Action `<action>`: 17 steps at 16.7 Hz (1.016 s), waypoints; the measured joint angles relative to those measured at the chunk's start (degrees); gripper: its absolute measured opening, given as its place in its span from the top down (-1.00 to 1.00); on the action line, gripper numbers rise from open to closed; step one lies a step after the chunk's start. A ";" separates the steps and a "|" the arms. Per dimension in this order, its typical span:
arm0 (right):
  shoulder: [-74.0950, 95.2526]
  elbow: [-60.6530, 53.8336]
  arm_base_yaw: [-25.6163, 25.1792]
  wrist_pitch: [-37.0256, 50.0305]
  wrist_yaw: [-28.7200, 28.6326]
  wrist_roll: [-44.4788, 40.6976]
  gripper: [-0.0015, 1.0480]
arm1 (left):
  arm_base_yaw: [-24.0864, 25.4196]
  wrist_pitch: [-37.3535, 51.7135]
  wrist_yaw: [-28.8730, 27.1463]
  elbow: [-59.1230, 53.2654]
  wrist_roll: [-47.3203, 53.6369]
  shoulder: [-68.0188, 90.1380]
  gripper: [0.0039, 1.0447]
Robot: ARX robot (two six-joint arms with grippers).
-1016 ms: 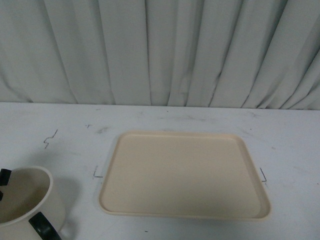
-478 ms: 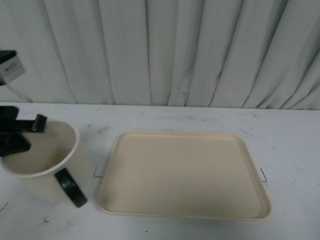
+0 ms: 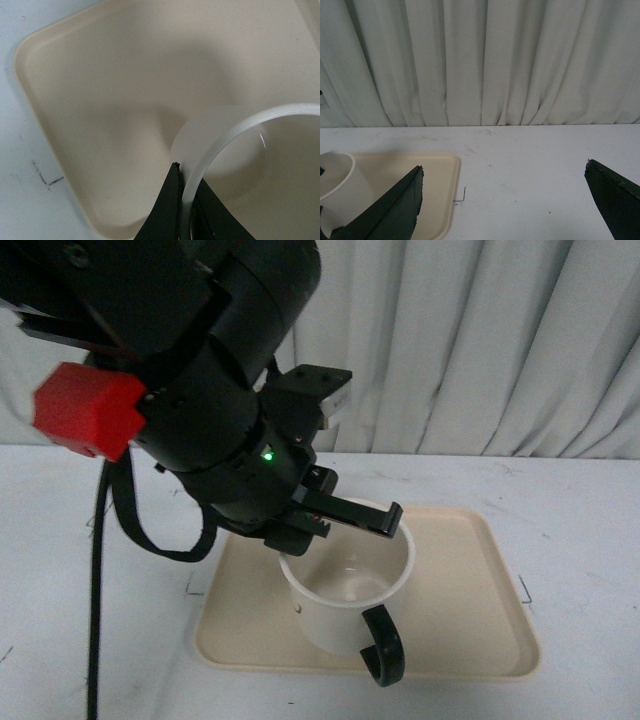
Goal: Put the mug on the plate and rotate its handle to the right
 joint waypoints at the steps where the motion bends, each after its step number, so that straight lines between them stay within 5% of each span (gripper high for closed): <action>1: 0.00 0.00 0.00 0.02 0.00 0.00 -0.87 | -0.31 -0.81 -0.02 1.81 0.28 1.90 0.95; 11: 0.00 0.00 0.00 0.00 0.00 0.00 -0.87 | -2.25 -5.11 -0.26 14.58 1.79 13.40 0.95; 17: 0.00 0.00 0.00 0.00 0.00 0.00 -0.87 | -1.09 -5.11 1.68 14.99 0.83 12.74 -0.16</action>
